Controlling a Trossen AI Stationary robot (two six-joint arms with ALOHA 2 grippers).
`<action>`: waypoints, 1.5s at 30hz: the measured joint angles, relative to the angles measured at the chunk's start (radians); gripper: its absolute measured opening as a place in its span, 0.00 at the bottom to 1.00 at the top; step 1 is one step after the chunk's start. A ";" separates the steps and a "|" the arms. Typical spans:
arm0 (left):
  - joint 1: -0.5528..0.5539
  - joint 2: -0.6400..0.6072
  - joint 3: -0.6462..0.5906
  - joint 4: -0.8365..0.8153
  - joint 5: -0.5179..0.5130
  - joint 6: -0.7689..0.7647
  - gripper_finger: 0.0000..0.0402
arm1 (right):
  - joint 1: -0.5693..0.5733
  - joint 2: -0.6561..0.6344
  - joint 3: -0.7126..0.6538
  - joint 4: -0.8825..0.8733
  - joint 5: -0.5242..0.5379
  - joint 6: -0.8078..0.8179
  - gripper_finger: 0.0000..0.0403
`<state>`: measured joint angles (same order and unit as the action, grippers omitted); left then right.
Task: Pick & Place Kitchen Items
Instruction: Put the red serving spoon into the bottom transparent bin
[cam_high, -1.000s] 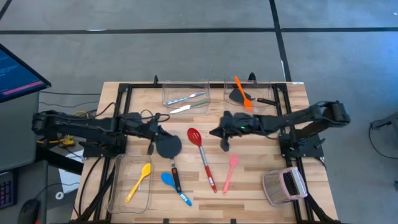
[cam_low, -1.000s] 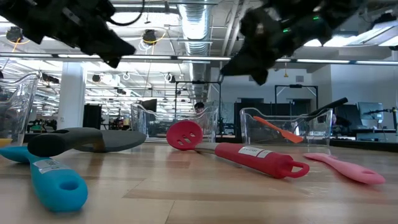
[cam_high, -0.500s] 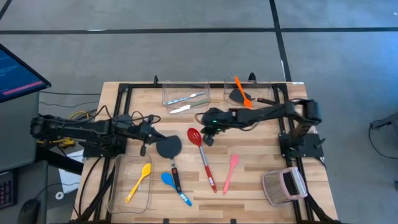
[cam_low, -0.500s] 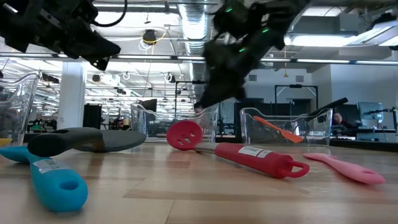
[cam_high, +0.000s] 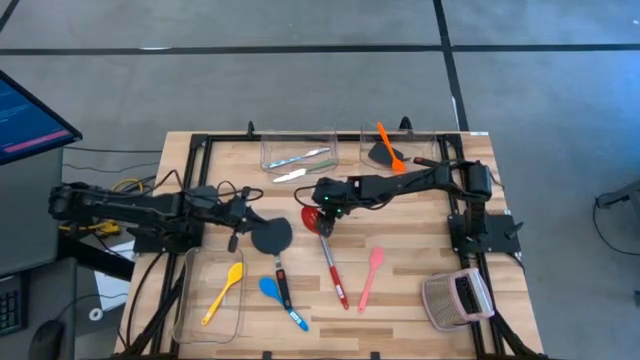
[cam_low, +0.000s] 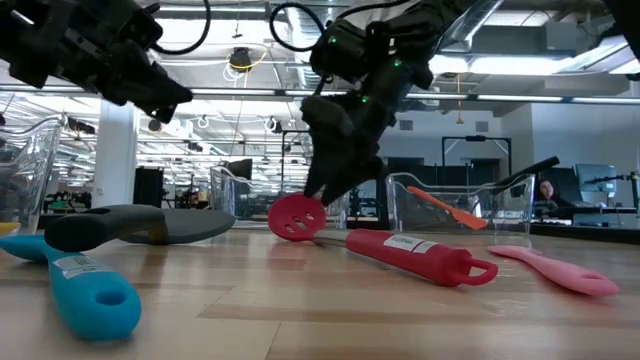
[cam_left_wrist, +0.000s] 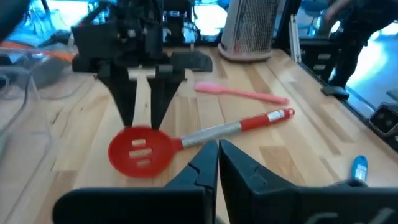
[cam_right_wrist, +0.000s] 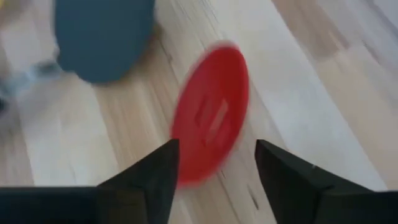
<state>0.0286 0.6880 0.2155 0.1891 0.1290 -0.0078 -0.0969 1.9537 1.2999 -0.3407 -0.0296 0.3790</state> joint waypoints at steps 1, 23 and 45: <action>-0.001 0.008 -0.002 0.002 0.000 0.000 0.01 | -0.004 0.000 -0.002 -0.012 -0.001 0.000 0.53; -0.001 0.014 0.000 0.014 0.000 -0.026 0.01 | -0.008 0.109 -0.002 0.075 0.000 0.007 0.42; -0.001 0.014 0.000 0.014 0.000 -0.026 0.01 | -0.001 -0.087 0.001 0.081 -0.018 -0.137 0.03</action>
<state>0.0277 0.7023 0.2157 0.2031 0.1287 -0.0341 -0.0976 1.8666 1.3010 -0.2598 -0.0477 0.2419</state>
